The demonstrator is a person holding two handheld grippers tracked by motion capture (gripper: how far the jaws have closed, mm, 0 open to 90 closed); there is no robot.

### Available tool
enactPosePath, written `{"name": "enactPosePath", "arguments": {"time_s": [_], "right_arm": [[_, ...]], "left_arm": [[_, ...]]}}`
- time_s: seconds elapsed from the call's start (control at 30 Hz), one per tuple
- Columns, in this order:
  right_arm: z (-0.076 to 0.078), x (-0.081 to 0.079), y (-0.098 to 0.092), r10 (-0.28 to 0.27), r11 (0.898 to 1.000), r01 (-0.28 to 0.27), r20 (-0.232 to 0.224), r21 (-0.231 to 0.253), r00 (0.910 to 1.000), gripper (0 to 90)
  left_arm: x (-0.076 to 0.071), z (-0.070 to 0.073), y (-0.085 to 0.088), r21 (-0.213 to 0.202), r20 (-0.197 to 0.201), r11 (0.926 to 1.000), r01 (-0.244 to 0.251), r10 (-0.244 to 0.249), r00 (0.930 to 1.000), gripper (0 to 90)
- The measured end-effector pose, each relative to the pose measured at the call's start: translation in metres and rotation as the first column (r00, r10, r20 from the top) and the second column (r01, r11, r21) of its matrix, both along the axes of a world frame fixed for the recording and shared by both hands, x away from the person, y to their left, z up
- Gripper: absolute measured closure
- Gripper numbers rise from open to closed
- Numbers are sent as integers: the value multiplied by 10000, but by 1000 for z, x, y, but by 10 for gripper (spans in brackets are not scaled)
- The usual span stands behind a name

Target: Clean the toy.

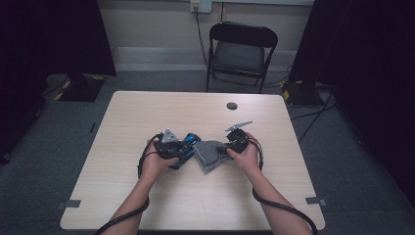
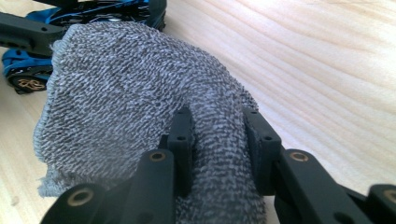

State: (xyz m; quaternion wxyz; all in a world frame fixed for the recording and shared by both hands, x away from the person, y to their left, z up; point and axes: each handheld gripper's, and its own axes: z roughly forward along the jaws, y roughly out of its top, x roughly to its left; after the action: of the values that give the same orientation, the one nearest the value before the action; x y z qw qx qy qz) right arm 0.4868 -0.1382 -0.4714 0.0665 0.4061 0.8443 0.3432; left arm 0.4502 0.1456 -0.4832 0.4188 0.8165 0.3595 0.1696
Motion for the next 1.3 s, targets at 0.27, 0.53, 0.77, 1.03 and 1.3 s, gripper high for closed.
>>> {"name": "enactPosePath", "arguments": {"time_s": [0.27,0.53,0.77,1.03,1.3], "right_arm": [[0,6,-4,-388,9992,388,4,-70,9992,677],[0,9,-4,-593,9982,593,72,-91,9982,680],[1,14,-9,-943,9954,944,112,-129,9955,681],[2,12,-17,-1360,9907,1359,316,76,9902,682],[12,8,-35,-1576,9860,1542,514,640,9862,685]], "left_arm": [[0,0,0,-39,-11,10000,-8,8,10000,511],[0,0,1,2,54,10000,-10,10,10000,512],[0,-1,1,-87,21,10000,-48,48,10000,512],[0,-1,1,-104,14,9999,-67,67,10000,512],[0,0,1,-16,78,10000,-67,68,9999,513]]}}
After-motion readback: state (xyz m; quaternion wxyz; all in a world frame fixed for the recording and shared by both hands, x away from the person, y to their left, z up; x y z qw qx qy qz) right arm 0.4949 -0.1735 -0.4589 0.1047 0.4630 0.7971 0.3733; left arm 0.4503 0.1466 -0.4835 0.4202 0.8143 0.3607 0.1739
